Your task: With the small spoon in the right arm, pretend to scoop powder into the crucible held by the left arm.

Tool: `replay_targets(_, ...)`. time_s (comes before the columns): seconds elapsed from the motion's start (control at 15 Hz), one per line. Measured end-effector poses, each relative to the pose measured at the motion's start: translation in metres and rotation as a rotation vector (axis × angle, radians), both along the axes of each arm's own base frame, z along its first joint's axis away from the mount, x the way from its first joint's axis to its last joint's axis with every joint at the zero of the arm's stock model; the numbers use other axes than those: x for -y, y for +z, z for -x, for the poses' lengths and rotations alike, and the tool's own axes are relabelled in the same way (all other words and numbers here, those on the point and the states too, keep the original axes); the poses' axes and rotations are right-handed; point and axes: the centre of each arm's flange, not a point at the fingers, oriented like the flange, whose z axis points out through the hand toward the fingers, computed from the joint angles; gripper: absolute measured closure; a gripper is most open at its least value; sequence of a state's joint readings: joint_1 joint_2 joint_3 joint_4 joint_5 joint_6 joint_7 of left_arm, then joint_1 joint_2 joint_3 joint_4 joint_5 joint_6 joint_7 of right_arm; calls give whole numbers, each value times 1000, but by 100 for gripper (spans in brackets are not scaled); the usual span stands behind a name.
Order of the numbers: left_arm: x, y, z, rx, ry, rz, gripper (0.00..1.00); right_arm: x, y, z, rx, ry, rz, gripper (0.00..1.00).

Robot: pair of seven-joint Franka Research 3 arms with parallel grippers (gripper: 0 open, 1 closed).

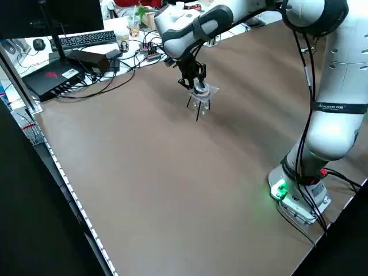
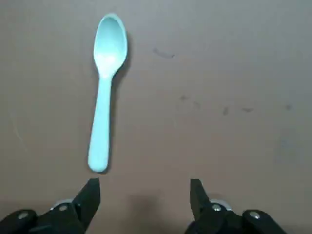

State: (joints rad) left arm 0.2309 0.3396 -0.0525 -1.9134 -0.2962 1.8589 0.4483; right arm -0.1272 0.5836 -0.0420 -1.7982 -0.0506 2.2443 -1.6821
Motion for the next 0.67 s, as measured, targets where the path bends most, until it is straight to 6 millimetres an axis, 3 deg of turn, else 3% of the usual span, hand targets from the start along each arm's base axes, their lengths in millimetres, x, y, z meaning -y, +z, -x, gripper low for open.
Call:
replay_targets(0.33,0,0,0,0,0,0,75,2,-34,30,13,-15,-3,22)
replay_targets(0.4,0,0,0,0,0,0,82,1,-36,36,22,-15,-3,22)
replay_targets(0.67,0,1,-1,2,0,0,87,-5,-30,51,26,-21,-6,23)
